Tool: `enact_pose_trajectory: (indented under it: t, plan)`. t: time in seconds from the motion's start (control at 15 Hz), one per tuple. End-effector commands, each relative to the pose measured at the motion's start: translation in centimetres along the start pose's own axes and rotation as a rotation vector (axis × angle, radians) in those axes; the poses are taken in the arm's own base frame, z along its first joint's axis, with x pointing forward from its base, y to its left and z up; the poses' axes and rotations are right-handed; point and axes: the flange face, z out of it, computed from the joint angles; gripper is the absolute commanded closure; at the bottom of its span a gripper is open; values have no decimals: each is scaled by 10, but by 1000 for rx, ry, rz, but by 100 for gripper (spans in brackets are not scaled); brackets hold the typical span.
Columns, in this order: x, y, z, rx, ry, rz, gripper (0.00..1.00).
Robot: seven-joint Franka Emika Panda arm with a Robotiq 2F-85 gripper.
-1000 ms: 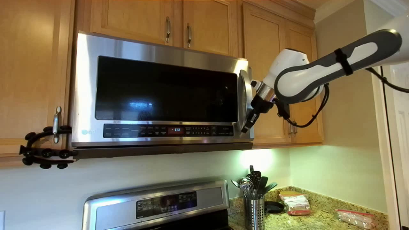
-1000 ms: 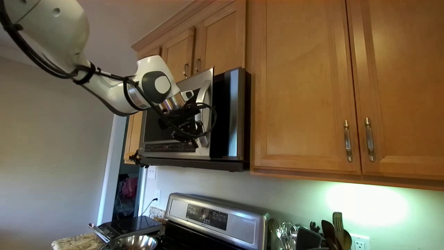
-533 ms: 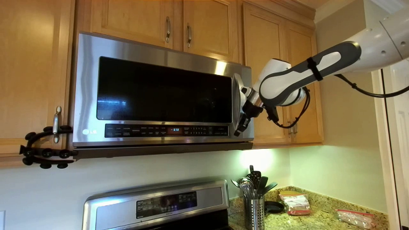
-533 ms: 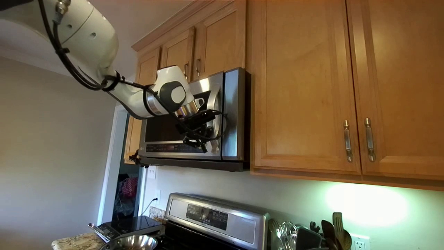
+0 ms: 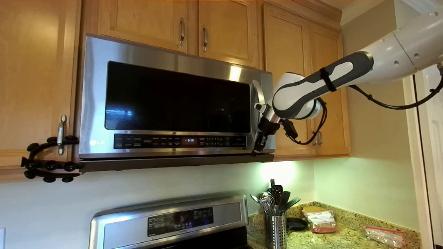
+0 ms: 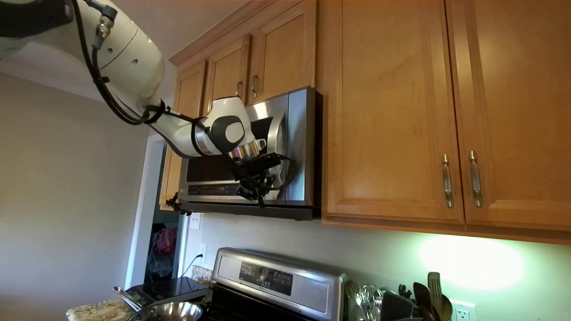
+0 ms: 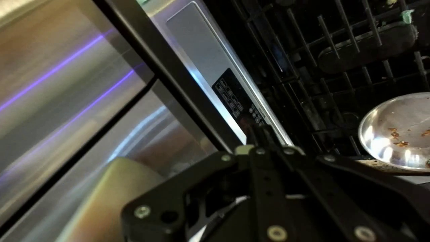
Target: Close the oven door.
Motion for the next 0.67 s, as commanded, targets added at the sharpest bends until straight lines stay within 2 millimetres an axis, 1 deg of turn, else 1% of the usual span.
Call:
enact_pose_trajectory:
  t: [0.0,0.13,0.2,0.27,0.33,0.47,0.6]
  plan:
    - [3,-8,-19,64,-54,43,98]
    - [-1,-20,-27,124,-118,109,98]
    - [-6,-26,-29,147,-164,149,73]
    - [-13,-32,-32,181,-209,180,73]
    - [-19,-38,-33,220,-238,219,71]
    - [-35,-47,-37,289,-299,290,61]
    - [-57,-57,-33,352,-365,361,48]
